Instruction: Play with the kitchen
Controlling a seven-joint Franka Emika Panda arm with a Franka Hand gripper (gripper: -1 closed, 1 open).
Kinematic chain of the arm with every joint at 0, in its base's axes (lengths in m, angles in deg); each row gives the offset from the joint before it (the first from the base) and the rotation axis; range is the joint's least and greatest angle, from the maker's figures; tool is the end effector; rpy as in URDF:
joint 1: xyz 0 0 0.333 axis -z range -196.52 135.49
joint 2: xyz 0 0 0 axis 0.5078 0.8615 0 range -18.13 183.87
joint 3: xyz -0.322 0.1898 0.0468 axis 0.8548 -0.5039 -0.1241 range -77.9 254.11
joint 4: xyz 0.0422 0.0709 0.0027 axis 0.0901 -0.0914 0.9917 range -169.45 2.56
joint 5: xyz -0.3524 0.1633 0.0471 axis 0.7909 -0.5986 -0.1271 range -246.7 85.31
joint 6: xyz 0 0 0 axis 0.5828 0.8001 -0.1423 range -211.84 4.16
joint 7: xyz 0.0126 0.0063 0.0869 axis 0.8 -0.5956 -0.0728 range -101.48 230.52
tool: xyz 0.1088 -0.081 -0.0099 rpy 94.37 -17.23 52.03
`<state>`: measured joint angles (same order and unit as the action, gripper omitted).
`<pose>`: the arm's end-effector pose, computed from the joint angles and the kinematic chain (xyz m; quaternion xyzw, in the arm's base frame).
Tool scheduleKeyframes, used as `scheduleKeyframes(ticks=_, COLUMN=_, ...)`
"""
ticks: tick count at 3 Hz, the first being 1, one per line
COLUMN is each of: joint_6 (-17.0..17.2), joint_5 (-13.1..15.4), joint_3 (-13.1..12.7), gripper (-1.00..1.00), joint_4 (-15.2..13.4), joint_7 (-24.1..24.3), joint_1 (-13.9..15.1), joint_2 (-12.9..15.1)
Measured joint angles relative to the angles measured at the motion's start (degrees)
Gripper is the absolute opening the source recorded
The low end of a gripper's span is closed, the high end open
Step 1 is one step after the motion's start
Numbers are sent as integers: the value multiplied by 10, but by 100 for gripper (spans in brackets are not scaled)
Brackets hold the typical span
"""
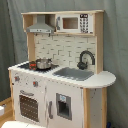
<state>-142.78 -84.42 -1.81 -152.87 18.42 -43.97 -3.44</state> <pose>0.0211 0.3630 0.3266 0.2911 0.6818 0.2632 0.6174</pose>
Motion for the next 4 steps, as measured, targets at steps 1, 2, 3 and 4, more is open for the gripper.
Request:
scheduleKeyframes(ticks=1, joint_6=-33, joint_5=0, joint_3=13, gripper=100, joint_4=26, joint_7=2, joint_1=38, joint_2=1)
scheduleKeyframes(ticks=2, joint_6=-68, joint_5=1, joint_3=20, gripper=100, joint_4=45, joint_7=-5, joint_1=88, joint_2=1)
scheduleKeyframes(ticks=3, joint_6=-99, joint_5=4, joint_3=31, gripper=100, joint_4=68, joint_7=-19, joint_1=140, joint_2=1)
scheduleKeyframes(ticks=4, joint_6=-126, joint_5=7, joint_3=44, gripper=100, joint_4=93, joint_7=-34, joint_1=192, joint_2=1)
